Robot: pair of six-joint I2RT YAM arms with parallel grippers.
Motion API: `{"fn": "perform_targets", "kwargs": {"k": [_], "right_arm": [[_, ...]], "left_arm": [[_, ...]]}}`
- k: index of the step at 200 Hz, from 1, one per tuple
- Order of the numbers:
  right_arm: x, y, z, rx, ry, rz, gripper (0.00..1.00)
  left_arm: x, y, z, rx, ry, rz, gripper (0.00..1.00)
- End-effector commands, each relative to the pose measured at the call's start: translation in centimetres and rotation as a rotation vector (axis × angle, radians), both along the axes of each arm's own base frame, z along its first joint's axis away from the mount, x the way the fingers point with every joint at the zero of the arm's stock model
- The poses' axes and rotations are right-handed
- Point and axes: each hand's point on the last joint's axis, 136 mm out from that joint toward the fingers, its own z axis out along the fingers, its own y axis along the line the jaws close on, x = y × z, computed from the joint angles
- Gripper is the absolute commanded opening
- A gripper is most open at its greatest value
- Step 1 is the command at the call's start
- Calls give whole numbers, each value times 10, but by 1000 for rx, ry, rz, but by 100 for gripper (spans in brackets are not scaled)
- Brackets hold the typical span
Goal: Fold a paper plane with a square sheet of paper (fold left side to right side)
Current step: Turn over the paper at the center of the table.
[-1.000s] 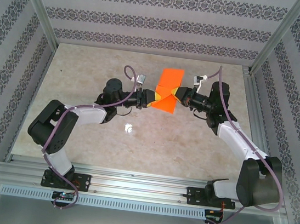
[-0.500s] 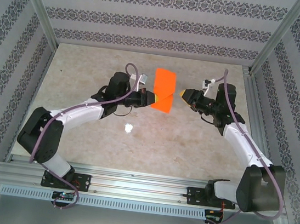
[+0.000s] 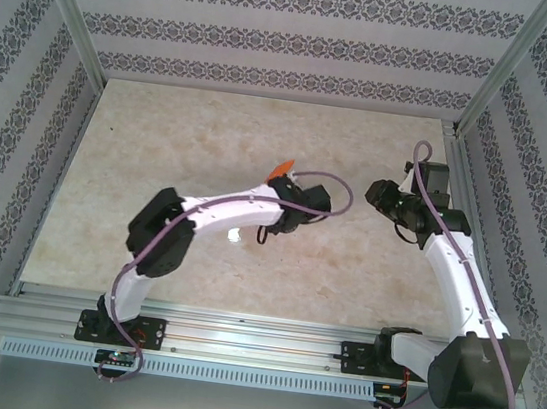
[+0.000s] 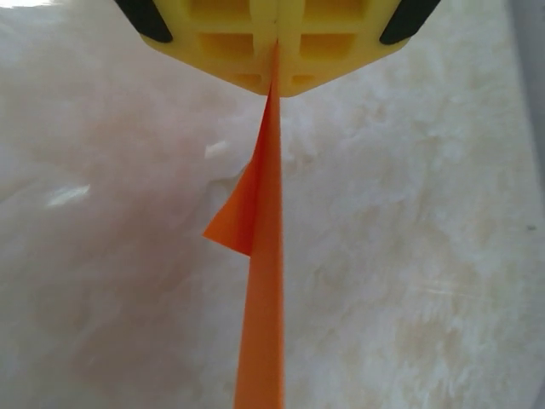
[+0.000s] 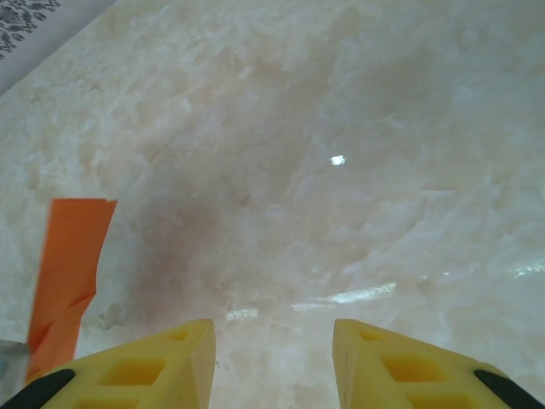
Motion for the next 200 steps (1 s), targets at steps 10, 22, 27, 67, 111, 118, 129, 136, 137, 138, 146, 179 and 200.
{"fn": "perform_targets", "kwargs": {"k": [10, 22, 27, 67, 111, 118, 129, 136, 137, 138, 146, 179, 200], "right_arm": [[-10, -16, -6, -53, 16, -32, 41], [-12, -19, -7, -52, 18, -39, 41], [-12, -20, -8, -51, 21, -39, 41], [-18, -29, -14, -53, 46, -45, 42], [-22, -28, -18, -18, 67, -11, 44], [-22, -24, -19, 0, 70, 2, 44], [-20, -18, -20, 32, 70, 26, 43], [-18, -12, -21, 55, 68, 44, 41], [-17, -10, -21, 59, 68, 47, 41], [-17, -10, -21, 61, 68, 49, 41], [-15, -2, -23, 78, 70, 69, 38], [10, 67, -29, 171, 46, 208, 34], [31, 116, -40, 218, 41, 283, 33]], "left_arm": [[-4, 18, 26, 389, -65, -75, 0], [-4, 8, 13, 397, -42, -96, 0], [-5, 5, 6, 397, -26, -102, 0], [-20, -25, -41, 238, 137, -135, 19], [-34, -67, -20, -106, 230, -200, 59], [-36, -73, -10, -170, 244, -215, 61], [-36, -76, 10, -266, 242, -231, 65], [-37, -78, 23, -334, 248, -243, 67], [-36, -78, 25, -346, 247, -246, 67], [-37, -78, 26, -356, 247, -247, 68], [-35, -77, 42, -439, 239, -251, 70], [-12, -43, 79, -828, 233, -136, 77], [7, -13, 77, -1060, 227, -1, 80]]}}
